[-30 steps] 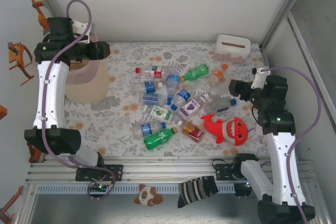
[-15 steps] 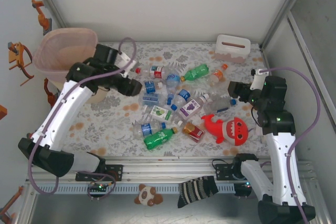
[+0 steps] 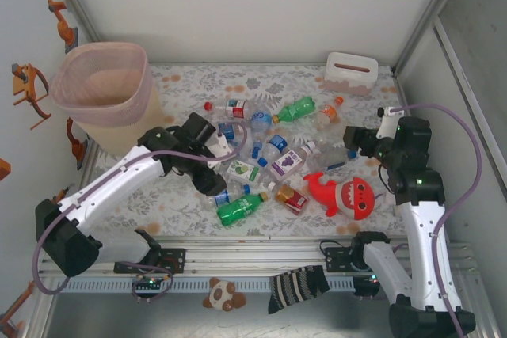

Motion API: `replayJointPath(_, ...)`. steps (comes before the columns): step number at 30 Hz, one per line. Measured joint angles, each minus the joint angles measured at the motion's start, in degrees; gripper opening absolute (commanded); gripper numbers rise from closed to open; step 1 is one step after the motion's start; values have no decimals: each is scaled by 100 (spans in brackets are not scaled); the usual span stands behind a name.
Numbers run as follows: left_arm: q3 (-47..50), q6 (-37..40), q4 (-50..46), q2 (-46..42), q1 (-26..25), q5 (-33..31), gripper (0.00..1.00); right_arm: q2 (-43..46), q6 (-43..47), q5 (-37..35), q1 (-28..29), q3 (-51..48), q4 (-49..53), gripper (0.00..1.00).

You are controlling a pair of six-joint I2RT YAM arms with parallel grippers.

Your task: Put the plastic bottles in the bin

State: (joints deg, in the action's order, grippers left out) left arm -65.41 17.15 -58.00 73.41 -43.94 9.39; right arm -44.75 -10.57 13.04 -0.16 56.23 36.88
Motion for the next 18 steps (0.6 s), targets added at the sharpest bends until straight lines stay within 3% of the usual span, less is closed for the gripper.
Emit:
replayJointPath(6,448,365,284,160,-136,-245,69,0,11,0,4,-7,22,81)
replayJointPath(18,588,564,778,1298,-188,-597,70,94,120,-22,4,-17,59,81)
